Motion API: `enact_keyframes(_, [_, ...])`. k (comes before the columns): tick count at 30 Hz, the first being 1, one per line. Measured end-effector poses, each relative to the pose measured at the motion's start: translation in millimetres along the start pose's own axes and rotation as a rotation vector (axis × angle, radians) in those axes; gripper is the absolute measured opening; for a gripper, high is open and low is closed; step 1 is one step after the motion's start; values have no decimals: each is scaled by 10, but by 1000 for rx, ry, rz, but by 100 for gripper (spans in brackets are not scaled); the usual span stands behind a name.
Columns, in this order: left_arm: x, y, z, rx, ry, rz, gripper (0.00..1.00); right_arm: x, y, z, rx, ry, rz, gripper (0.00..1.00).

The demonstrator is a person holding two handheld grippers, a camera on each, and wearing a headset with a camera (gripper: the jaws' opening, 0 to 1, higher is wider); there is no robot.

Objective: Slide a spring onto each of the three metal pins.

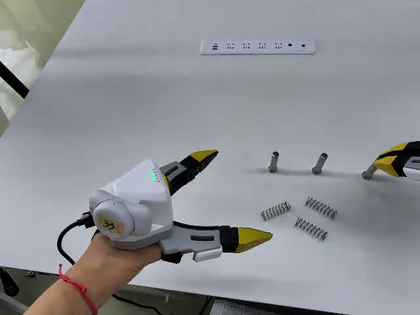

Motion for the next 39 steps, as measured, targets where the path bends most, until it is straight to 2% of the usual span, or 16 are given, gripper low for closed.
enact_keyframes(5, [9, 0, -3, -2, 3, -2, 93, 8, 8, 7, -4, 6, 12, 4])
enact_keyframes(39, [-3, 14, 1, -8, 10, -3, 93, 44, 25, -34, -13, 6, -23, 8])
Point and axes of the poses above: the centre of the closed fingertips' face, and the gripper's own axes: z roughly forward along the fingers, x roughly to its left, y roughly out of its top, the point moved 1 cm from there along -z, roughly backward along the fingers, and after that the axes turned 6 degrees about z, right-handed, at the moved point
